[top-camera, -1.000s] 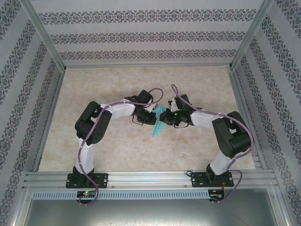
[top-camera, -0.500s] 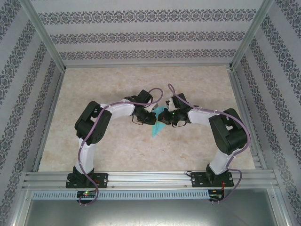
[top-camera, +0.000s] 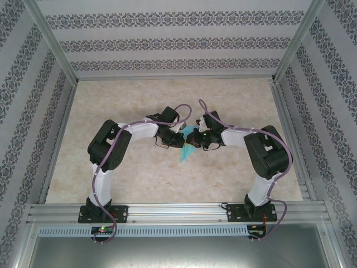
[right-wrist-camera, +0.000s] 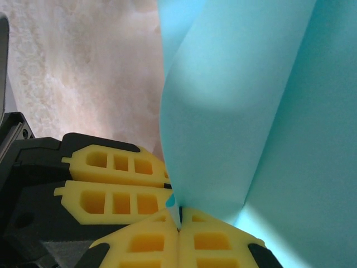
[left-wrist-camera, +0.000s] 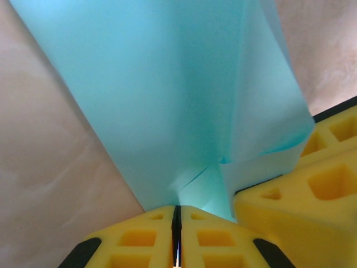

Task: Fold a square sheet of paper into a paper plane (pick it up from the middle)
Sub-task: Fourth fold the wing at the center of the table.

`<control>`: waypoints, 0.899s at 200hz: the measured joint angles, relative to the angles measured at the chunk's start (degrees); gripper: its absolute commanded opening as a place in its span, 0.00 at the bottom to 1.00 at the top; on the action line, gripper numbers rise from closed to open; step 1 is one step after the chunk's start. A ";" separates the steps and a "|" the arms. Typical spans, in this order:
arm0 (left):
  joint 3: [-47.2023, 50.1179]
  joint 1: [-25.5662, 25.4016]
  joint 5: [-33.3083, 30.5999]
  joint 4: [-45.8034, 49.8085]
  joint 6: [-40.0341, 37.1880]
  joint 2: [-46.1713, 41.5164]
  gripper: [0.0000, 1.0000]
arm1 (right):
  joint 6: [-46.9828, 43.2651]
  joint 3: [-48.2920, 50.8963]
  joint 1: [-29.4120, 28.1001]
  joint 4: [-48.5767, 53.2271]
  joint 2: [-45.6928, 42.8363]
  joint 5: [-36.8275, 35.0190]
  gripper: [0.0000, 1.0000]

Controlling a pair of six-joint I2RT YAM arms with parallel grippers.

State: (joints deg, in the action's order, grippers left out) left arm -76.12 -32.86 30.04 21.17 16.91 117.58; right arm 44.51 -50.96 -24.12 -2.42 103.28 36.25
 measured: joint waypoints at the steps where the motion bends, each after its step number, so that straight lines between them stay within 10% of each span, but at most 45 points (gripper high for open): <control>1: 0.04 0.02 0.00 -0.04 0.00 -0.02 0.13 | 0.02 0.00 0.00 -0.02 0.02 0.04 0.03; 180: 3.74 1.97 4.72 -4.28 3.80 -1.75 0.13 | 1.90 0.02 0.00 -4.61 3.50 1.38 0.02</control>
State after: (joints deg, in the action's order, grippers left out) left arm -72.38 -30.89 34.76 16.88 20.71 115.83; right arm 46.41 -50.94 -24.12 -7.03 106.78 37.63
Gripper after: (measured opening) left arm 0.127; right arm 0.042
